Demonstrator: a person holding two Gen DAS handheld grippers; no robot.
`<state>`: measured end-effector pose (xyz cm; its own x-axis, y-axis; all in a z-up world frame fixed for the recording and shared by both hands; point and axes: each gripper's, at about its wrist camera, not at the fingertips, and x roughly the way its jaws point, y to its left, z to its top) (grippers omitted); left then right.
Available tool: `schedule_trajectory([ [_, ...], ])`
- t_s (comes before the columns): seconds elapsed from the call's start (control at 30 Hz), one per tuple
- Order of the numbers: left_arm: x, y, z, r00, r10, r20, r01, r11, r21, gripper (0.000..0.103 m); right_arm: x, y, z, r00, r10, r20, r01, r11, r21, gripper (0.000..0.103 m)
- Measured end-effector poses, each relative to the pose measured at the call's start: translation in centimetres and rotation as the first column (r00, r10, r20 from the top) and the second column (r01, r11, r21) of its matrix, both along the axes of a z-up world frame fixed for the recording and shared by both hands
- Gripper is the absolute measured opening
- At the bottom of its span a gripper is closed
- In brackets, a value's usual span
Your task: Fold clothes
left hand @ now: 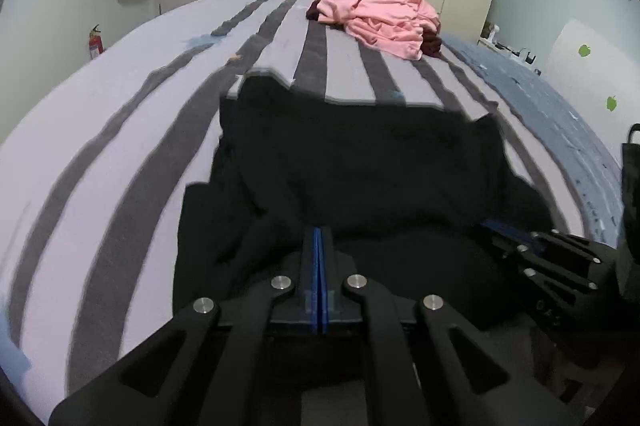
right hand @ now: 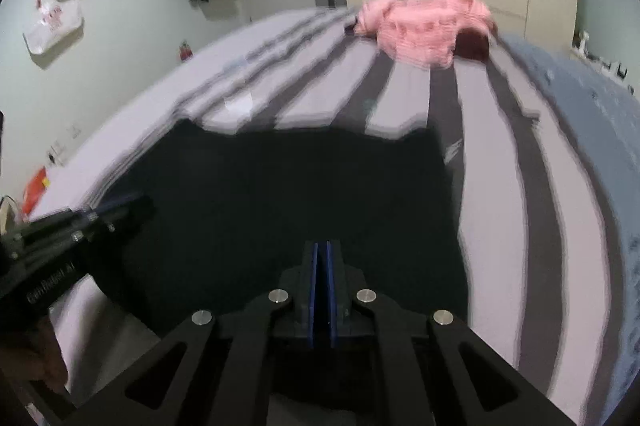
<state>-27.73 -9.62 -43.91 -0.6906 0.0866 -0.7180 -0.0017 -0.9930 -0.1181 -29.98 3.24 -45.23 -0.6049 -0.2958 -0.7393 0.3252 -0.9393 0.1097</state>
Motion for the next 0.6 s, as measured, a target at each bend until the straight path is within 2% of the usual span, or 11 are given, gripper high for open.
schedule_trajectory([
  [0.13, -0.2, -0.4, 1.8, 1.000, 0.013, 0.007, -0.013, 0.999, 0.031, 0.002, -0.4, -0.4, 0.1, 1.000, -0.016, 0.000, 0.016, 1.000, 0.020, 0.002],
  [0.2, 0.2, -1.3, 3.7, 0.999, 0.030, -0.045, -0.029, 0.999, 0.027, 0.002, -0.5, -0.1, 1.4, 0.999, -0.033, 0.000, 0.033, 0.999, 0.029, 0.002],
  [0.27, 0.6, -2.4, 3.4, 0.998, 0.045, -0.036, -0.045, 0.999, 0.012, 0.002, -0.6, 1.0, 2.6, 0.997, -0.079, -0.024, 0.079, 0.997, 0.025, 0.002],
  [0.33, 0.2, -3.4, 2.0, 0.999, 0.047, 0.001, -0.047, 0.999, -0.008, 0.002, -0.9, 2.1, 2.3, 0.994, -0.106, -0.015, 0.106, 0.993, 0.042, 0.002],
  [0.43, -0.1, -3.6, 0.6, 0.999, 0.030, 0.017, -0.030, 1.000, -0.007, 0.002, -1.3, 2.9, 0.9, 0.995, -0.096, 0.009, 0.095, 0.995, 0.028, 0.000],
  [0.53, -0.7, -4.6, 1.3, 0.997, 0.065, 0.034, -0.068, 0.995, 0.071, 0.002, -1.4, 2.5, 0.2, 0.997, -0.076, -0.008, 0.077, 0.996, 0.053, 0.000],
  [0.6, -0.5, -5.0, 2.3, 0.996, 0.081, 0.022, -0.083, 0.992, 0.097, 0.002, -1.9, 2.9, 1.0, 0.997, -0.072, 0.015, 0.072, 0.997, 0.040, 0.000],
])
